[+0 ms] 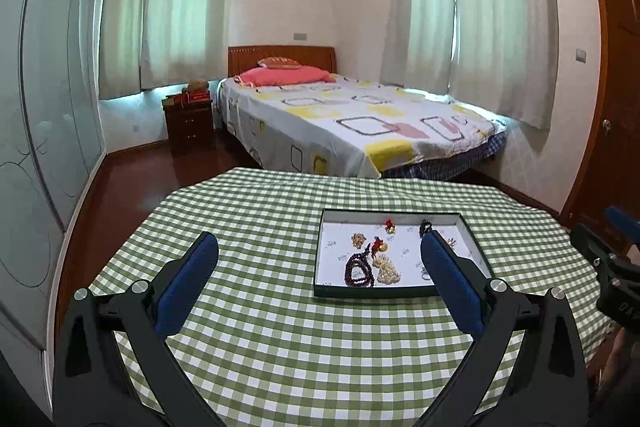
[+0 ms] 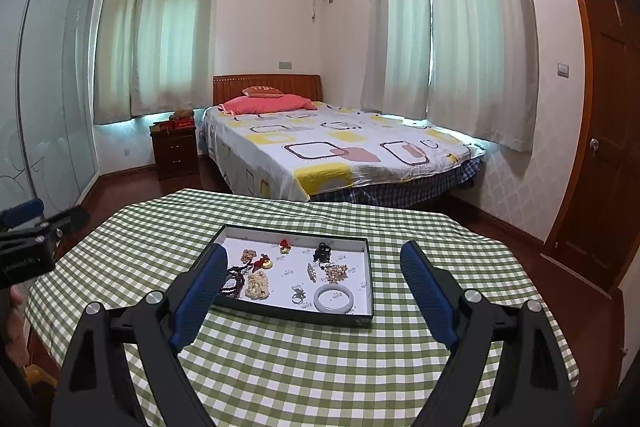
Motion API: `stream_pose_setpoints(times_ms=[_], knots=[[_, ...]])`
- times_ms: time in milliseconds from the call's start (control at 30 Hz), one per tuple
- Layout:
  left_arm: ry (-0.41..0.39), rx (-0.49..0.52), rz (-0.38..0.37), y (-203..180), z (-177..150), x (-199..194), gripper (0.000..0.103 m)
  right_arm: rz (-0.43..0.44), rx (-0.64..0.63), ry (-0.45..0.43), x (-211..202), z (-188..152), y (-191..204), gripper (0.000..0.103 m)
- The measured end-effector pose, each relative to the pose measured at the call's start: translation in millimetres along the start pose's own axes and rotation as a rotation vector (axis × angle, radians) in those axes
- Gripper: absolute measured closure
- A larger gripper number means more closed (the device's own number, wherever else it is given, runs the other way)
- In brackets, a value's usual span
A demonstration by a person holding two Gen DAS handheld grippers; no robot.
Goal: Organize jewelry
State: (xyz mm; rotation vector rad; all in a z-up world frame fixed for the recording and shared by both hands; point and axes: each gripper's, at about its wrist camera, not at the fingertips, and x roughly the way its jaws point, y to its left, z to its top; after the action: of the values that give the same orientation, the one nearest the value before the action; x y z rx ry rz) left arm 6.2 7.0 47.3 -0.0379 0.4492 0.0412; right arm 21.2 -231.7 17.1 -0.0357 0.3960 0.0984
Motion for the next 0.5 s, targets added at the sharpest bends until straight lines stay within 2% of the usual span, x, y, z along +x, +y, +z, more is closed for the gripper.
stream_pose_setpoints(times_ms=[500], knots=[[-0.063,0.006,-0.012,3,0,-34,0.004,-0.021,-0.002,-0.072,-38,1,0,0.017]])
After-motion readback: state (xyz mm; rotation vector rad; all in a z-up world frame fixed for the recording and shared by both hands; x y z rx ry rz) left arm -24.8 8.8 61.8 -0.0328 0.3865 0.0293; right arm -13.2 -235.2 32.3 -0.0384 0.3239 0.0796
